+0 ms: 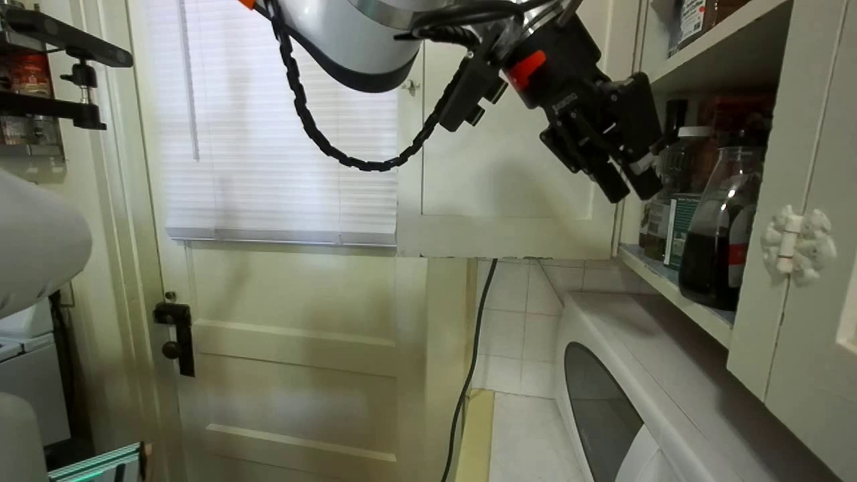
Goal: Put the bottle in the top cabinet
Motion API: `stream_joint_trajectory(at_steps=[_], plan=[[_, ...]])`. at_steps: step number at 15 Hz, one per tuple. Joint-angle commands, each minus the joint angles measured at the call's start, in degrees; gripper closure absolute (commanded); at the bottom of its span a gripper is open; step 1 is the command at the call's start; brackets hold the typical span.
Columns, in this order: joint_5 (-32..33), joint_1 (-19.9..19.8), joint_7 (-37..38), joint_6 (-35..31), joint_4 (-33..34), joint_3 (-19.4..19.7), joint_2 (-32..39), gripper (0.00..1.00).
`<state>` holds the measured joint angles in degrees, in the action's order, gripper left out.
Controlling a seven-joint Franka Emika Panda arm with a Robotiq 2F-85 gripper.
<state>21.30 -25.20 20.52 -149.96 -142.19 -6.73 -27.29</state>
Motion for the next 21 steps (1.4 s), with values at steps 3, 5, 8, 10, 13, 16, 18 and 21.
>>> stream_joint_trajectory(at_steps=[3, 5, 8, 10, 13, 16, 18, 21], plan=[[-1.3, 3.3, -1.9, -2.3, -1.2, 5.7, 1.7, 1.00], [-1.2, 3.7, -2.2, -3.7, -1.1, 6.7, 2.9, 1.00], [-1.6, 4.4, -3.2, -8.1, -1.3, 7.9, 5.0, 1.00], [-1.9, 4.8, -4.2, -12.8, -1.6, 8.6, 6.6, 1.00], [-3.4, 5.4, -6.1, -18.6, -1.6, 9.3, 9.4, 1.00], [-3.1, 6.3, -6.5, -22.4, -1.2, 10.4, 11.9, 1.00], [-2.5, 6.1, -6.6, -24.2, -1.1, 10.5, 13.0, 1.00], [-2.3, 5.9, -7.0, -26.6, -0.7, 10.7, 14.5, 1.00]])
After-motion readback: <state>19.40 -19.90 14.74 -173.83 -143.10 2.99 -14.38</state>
